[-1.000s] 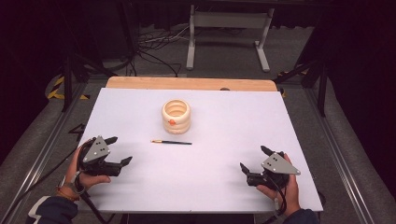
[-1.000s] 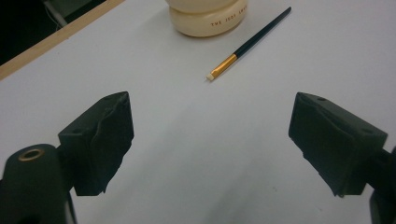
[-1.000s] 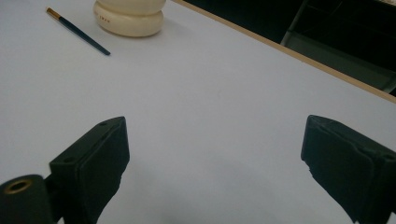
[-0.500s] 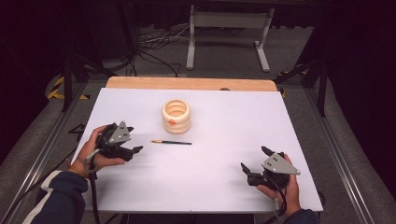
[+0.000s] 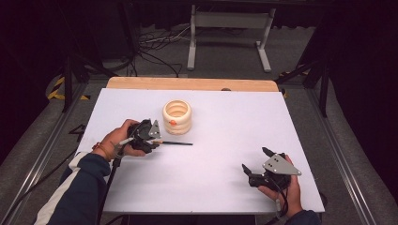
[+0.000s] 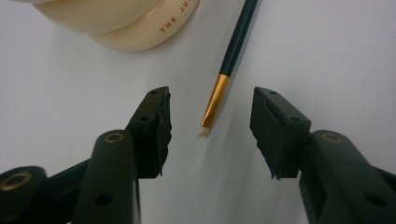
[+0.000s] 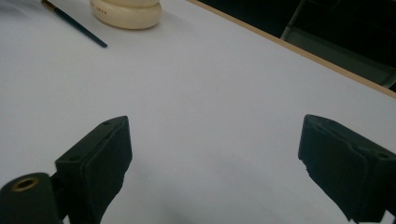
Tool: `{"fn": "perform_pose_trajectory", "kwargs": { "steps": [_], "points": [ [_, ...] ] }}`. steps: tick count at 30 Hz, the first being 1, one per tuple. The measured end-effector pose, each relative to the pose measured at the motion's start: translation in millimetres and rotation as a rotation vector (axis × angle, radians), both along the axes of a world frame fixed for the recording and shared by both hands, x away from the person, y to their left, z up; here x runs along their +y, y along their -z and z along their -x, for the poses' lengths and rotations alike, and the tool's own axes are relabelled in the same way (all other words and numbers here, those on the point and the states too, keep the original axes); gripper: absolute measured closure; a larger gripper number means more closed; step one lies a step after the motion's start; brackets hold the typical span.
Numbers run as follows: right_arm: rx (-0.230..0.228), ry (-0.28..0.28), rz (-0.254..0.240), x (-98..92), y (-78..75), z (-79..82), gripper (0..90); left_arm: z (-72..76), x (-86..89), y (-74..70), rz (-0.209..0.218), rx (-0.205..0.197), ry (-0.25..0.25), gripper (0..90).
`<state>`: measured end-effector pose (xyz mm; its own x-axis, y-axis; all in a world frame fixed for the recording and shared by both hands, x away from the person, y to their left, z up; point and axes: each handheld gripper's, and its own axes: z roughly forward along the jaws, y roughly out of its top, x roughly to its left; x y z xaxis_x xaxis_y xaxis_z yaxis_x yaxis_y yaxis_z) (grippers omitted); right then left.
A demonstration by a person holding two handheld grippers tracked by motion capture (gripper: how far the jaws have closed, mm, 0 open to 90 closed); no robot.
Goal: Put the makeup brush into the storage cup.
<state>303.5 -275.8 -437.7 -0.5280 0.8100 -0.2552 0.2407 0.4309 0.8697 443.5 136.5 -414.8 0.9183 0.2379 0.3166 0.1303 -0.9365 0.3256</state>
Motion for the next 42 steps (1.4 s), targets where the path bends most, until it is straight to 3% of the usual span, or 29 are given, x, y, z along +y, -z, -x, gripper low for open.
{"fn": "perform_pose_trajectory", "kwargs": {
  "steps": [4, 10, 12, 14, 18, 22, 28, 34, 36, 37, 42],
  "points": [
    [-0.001, 0.0, -0.003, -0.8, -0.6, 0.2, 10.4, -6.1, -8.0, 2.5, -0.049, 0.008, 0.018, 53.1],
    [0.014, 0.002, -0.042, -3.2, -1.7, -0.8, 10.5, -10.6, -23.7, 11.7, -0.165, 0.043, 0.059, 65.0],
    [0.013, 0.001, -0.043, -3.7, -2.0, -0.6, 10.6, -10.4, -25.2, 11.4, -0.173, 0.034, 0.06, 67.0],
    [0.012, 0.002, -0.044, -3.8, -2.1, -0.4, 10.7, -10.9, -26.4, 11.5, -0.175, 0.052, 0.063, 68.4],
    [-0.002, 0.009, -0.033, -3.6, -3.0, 0.3, 10.9, -7.9, -31.1, 13.4, -0.201, 0.066, 0.086, 81.2],
    [0.004, -0.001, -0.027, -2.0, -1.9, 0.1, 10.9, -7.6, -33.9, 12.8, -0.222, 0.07, 0.077, 83.0],
    [0.007, -0.002, -0.027, -2.3, -1.6, -0.1, 11.1, -6.2, -33.5, 12.6, -0.226, 0.057, 0.081, 83.3],
    [0.002, -0.005, -0.039, -2.4, -2.2, 0.2, 12.0, -4.4, -23.2, 8.1, -0.12, 0.056, 0.045, 83.4],
    [0.003, -0.009, -0.039, -2.0, -2.4, 0.2, 12.4, -2.2, -18.7, 2.7, -0.061, 0.055, 0.038, 83.5],
    [0.003, -0.013, -0.038, -1.7, -2.5, 0.3, 14.2, -0.6, -17.1, 0.2, -0.039, 0.072, 0.038, 83.4],
    [-0.006, -0.03, -0.024, 2.2, -3.8, 1.4, 15.6, 5.3, -17.2, -4.6, -0.04, 0.074, 0.026, 83.5]
  ]
}}
